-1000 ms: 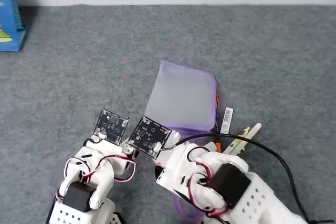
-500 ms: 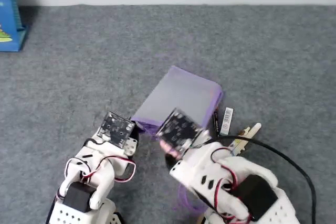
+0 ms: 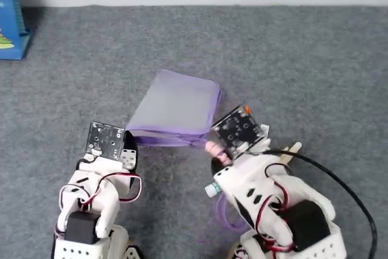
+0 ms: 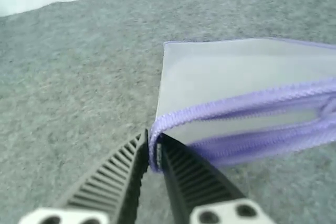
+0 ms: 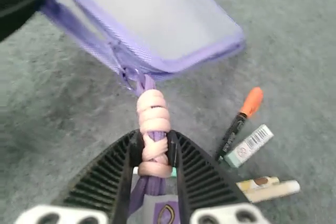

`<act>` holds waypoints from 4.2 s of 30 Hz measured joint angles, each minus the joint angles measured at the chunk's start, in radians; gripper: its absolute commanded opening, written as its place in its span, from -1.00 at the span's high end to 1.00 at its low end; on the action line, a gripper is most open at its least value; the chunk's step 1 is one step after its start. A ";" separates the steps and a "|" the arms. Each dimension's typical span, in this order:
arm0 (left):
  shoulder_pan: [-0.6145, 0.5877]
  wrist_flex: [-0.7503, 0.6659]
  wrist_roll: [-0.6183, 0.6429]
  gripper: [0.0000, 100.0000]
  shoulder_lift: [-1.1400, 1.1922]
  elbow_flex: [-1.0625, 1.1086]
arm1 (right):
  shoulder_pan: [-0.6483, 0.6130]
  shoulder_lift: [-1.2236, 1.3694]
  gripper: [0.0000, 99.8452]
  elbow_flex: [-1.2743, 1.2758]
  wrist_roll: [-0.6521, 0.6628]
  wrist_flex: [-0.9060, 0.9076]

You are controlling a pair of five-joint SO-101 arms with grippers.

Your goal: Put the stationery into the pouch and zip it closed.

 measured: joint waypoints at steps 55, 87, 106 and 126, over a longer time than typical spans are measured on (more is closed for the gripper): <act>0.034 -0.025 0.020 0.85 0.005 0.037 | -0.057 -0.172 0.98 -0.117 0.003 0.100; -0.117 0.267 0.066 0.98 0.005 -0.359 | 0.207 0.183 0.49 -0.095 -0.104 -0.020; -0.055 0.282 0.071 0.98 -0.002 -0.307 | 0.367 1.105 0.49 -0.083 -0.101 -0.658; -0.055 0.282 0.071 0.98 -0.003 -0.281 | 0.377 1.519 0.98 -0.394 -0.083 -0.667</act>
